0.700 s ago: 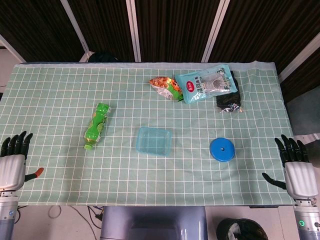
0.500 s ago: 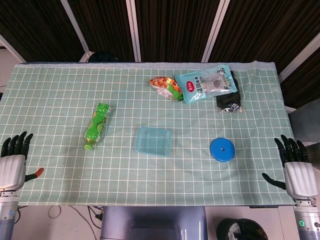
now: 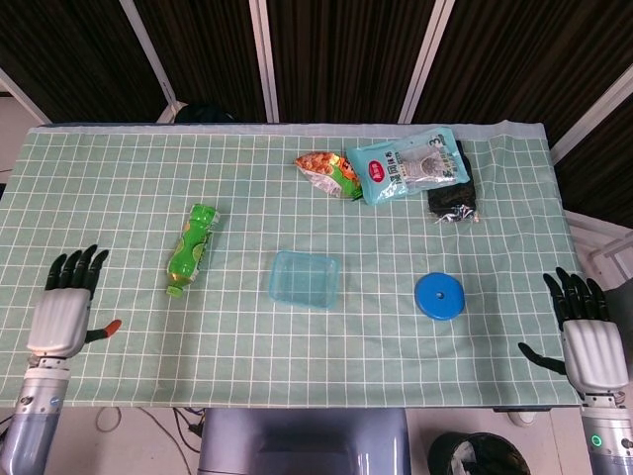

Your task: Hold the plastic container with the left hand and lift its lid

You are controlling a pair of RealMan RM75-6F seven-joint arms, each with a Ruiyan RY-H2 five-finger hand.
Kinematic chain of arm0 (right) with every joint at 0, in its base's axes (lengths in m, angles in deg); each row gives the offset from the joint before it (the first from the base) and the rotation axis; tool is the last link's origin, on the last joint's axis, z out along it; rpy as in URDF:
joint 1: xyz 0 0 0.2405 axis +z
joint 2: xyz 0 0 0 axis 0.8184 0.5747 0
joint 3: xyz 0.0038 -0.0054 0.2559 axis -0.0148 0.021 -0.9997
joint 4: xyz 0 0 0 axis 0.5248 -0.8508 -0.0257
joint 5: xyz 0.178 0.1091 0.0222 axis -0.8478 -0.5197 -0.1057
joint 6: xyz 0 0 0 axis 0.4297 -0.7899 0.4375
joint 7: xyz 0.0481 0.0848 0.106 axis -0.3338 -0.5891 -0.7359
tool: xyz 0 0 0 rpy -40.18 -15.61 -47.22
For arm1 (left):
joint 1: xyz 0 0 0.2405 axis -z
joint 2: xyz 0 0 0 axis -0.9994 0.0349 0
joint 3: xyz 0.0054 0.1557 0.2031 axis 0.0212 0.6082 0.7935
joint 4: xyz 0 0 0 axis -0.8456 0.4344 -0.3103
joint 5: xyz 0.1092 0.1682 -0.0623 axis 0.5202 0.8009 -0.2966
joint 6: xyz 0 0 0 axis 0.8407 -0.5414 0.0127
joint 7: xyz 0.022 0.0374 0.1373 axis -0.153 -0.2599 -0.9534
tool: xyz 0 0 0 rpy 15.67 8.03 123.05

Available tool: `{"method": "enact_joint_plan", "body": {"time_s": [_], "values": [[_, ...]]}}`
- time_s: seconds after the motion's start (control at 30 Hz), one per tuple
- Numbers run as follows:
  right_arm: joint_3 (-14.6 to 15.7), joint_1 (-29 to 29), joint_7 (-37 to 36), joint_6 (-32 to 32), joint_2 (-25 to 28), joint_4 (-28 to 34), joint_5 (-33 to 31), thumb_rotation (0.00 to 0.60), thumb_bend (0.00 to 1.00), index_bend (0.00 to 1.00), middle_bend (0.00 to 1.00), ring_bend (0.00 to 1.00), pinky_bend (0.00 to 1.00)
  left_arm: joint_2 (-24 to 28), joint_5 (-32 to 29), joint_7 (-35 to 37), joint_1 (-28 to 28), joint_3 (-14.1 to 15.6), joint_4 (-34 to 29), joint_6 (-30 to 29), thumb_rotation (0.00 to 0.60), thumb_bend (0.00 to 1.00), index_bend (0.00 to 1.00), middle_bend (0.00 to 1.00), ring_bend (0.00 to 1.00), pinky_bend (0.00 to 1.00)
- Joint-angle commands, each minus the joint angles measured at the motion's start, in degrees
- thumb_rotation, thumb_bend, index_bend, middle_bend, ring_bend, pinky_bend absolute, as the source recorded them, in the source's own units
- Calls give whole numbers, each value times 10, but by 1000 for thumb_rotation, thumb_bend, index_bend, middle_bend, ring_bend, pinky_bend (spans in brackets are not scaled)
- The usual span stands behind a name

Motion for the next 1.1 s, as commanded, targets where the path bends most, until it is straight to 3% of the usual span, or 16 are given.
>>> {"method": "enact_joint_plan", "body": {"time_s": [0.03, 0.3, 0.67, 1.1], "values": [[-1, 1, -1, 1, -1, 0, -2, 600, 148, 0, 0, 0, 0, -17, -77, -63, 69, -53, -42, 62, 600, 0, 0, 0, 0, 0], [-8, 6, -5, 14, -7, -1, -19, 600, 148, 0, 0, 0, 0, -93, -261, -175, 202, -114, -41, 132, 600, 0, 0, 0, 0, 0], [-16, 13, -12, 36, -10, 1, -46, 600, 148, 0, 0, 0, 0, -188, -424, -284, 330, -126, -4, 121, 600, 0, 0, 0, 0, 0], [-25, 18, -20, 55, -9, 11, -76, 600, 148, 0, 0, 0, 0, -260, -536, -321, 433, -141, 71, 125, 600, 0, 0, 0, 0, 0]]}}
